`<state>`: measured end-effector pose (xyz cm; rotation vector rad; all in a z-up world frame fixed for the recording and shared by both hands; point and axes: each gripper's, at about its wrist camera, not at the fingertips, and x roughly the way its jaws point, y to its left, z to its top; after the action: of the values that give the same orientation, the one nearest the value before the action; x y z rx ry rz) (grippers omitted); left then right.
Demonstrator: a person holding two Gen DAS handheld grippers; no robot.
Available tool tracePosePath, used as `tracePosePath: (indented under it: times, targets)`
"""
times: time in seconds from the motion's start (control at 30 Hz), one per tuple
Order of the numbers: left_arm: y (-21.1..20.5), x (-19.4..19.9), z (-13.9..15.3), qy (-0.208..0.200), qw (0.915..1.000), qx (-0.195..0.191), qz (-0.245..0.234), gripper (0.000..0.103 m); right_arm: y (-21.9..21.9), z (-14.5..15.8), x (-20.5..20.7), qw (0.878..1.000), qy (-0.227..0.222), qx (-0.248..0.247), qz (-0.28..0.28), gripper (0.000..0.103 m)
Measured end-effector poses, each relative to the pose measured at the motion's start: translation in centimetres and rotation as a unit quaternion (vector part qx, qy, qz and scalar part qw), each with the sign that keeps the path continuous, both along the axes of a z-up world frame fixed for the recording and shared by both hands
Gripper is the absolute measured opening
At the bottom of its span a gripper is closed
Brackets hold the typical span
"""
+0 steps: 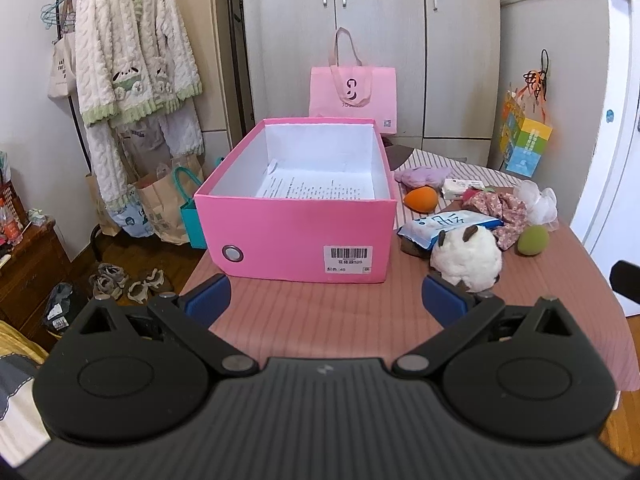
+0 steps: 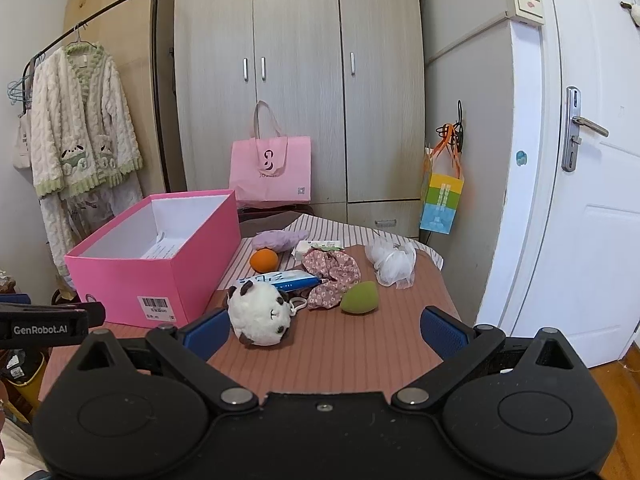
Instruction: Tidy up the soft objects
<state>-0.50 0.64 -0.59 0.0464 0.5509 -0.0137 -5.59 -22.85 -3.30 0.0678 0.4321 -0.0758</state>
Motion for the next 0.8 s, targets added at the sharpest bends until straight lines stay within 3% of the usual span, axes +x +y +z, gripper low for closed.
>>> tracePosePath:
  times: [0.8]
  targets:
    - [-0.4,0.1,-1.7,-0.017,0.9994,-0.002,-0.029,0.103,0.0,-1.1,-0.2,1.000,-0.012,-0.018,-0.003,0.103]
